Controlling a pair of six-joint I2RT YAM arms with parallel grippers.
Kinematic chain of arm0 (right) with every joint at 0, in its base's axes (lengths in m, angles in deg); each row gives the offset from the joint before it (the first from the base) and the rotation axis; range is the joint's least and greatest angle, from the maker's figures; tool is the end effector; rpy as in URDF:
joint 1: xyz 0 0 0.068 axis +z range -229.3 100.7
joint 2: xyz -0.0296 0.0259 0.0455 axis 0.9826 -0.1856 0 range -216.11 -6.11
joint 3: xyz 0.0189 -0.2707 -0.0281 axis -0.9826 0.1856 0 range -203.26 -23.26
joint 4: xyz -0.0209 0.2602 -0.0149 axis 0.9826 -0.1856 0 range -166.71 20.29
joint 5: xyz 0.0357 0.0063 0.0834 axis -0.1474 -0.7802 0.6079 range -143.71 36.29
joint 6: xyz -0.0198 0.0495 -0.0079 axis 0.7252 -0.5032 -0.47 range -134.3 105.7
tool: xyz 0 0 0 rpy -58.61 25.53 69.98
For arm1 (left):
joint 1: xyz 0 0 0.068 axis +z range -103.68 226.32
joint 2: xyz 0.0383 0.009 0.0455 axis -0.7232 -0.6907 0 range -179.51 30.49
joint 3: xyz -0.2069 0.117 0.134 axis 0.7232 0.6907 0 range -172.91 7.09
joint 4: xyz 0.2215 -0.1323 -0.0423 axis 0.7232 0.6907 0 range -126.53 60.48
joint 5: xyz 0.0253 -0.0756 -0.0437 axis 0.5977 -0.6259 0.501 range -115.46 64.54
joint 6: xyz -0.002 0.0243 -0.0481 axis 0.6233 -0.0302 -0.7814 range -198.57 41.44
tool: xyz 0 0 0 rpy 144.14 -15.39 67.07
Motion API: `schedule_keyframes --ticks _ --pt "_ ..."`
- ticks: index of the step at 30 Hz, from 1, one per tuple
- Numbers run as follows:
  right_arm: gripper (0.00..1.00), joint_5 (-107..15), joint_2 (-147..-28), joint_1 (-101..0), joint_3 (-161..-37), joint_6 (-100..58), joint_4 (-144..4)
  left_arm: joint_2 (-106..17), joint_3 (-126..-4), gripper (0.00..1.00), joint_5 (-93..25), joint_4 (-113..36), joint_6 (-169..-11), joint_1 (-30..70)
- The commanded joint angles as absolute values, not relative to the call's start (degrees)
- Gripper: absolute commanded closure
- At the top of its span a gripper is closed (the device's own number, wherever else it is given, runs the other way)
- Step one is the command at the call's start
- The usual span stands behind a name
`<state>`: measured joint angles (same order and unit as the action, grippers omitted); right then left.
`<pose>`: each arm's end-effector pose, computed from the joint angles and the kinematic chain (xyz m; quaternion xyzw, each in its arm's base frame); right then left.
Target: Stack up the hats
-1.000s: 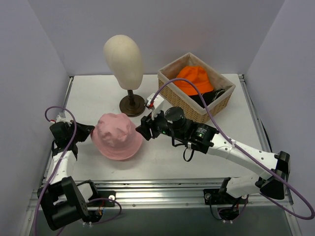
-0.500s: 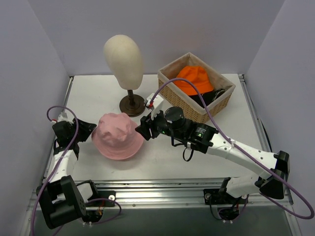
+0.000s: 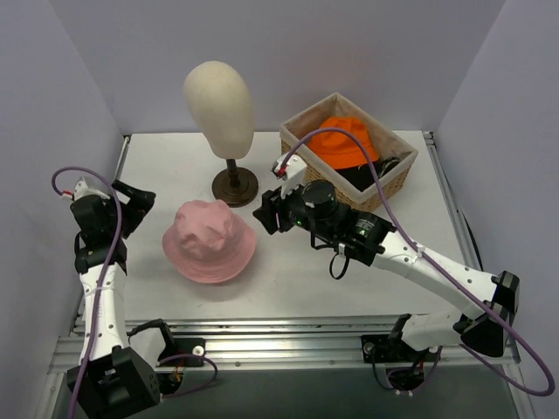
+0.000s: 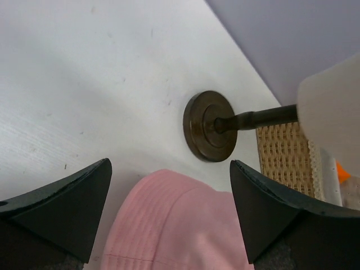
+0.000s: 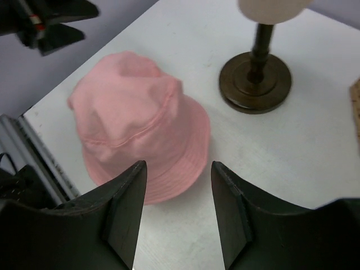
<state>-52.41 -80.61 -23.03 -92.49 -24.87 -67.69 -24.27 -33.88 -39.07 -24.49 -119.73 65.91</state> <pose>0.1705 0.2568 0.3990 -0.2894 0.6667 0.3851 0.5687 0.2078 0.0651 0.2817 -0.3712 0.7576 -0.1973 0.4993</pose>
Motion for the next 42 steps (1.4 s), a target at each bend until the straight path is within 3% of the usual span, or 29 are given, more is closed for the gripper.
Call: schedule_keyframes --ticks 1,3,11,17,24,42 --pt "0.55 -59.41 -77.39 -27.09 -96.2 -27.13 -68.74 -22.59 -42.82 0.06 -39.94 -18.61 -116.01 66.01" --pt "0.55 -66.06 -77.74 -29.8 -97.87 -27.31 -69.53 -21.72 -47.3 0.06 -41.98 -18.07 -114.7 65.31" --pt "0.55 -73.39 -87.31 -49.05 -107.1 -28.54 -67.43 -18.2 -60.75 0.06 -43.3 -11.57 -107.84 53.54" --pt "0.54 -70.15 -98.82 -58.9 -115.96 -26.0 -66.63 -12.58 -56.38 0.06 -50.41 -16.65 -107.39 47.55" --pt "0.54 -67.52 -110.51 -63.3 -124.06 -22.91 -68.04 -8.88 -53.91 0.06 -56.31 -19.22 -108.27 47.46" --pt "0.57 -58.89 -122.65 -68.14 -126.71 -25.11 -61.98 -3.79 -48.9 0.06 -61.14 -24.13 -110.64 47.37"
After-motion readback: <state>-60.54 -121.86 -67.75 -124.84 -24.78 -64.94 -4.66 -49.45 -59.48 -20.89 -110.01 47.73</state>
